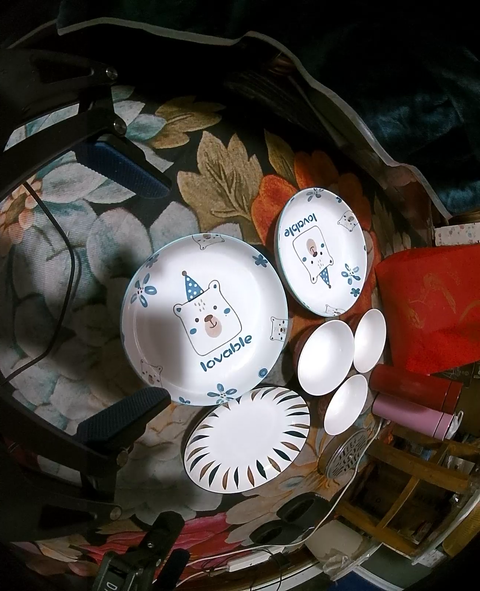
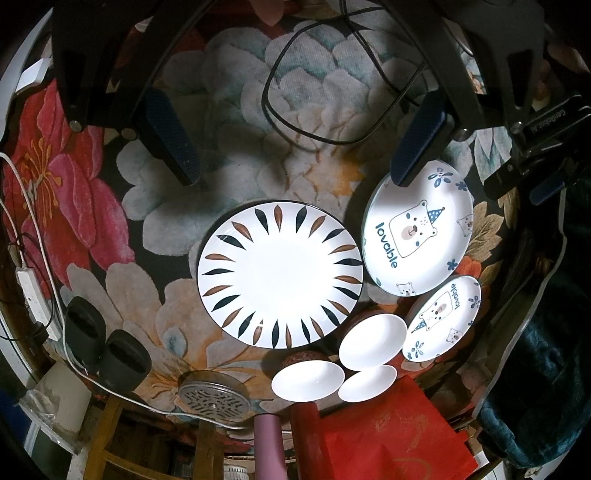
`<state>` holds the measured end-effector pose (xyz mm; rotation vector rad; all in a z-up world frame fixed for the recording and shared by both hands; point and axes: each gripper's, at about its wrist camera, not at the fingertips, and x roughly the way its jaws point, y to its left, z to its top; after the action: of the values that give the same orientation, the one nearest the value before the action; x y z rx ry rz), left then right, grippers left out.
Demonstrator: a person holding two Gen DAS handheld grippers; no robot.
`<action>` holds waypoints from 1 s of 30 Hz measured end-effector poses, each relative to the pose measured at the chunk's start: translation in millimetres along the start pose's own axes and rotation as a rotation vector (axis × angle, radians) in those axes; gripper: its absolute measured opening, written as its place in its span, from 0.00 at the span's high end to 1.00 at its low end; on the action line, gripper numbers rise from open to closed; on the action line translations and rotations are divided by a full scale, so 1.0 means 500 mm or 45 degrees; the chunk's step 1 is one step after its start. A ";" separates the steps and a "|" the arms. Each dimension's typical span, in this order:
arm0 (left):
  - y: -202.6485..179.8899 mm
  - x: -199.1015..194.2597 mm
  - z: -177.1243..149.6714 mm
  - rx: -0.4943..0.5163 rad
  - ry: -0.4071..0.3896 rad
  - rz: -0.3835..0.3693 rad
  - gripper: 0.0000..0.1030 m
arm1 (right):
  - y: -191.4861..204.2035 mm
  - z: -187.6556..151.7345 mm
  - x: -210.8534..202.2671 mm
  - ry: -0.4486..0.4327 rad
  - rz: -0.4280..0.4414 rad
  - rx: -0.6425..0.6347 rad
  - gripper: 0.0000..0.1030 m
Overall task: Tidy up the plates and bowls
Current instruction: 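Move both grippers toward the rim of the leaf-pattern plate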
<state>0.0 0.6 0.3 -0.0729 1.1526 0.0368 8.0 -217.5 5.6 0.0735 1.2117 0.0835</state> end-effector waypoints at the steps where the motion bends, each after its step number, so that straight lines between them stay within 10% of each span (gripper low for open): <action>1: 0.000 0.000 0.000 0.000 0.001 0.000 0.00 | 0.000 0.000 0.000 0.000 0.001 0.000 0.00; 17: -0.080 0.076 0.078 0.195 -0.011 -0.028 0.00 | -0.086 0.021 0.044 0.003 -0.017 0.129 0.00; 30: -0.182 0.193 0.170 0.349 0.065 -0.314 0.00 | -0.220 0.062 0.115 -0.058 0.047 0.258 0.00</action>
<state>122.5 -84.6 -50.0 0.0277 1.1830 -0.3426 60.0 -321.3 -48.4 0.2737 1.1708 -0.0089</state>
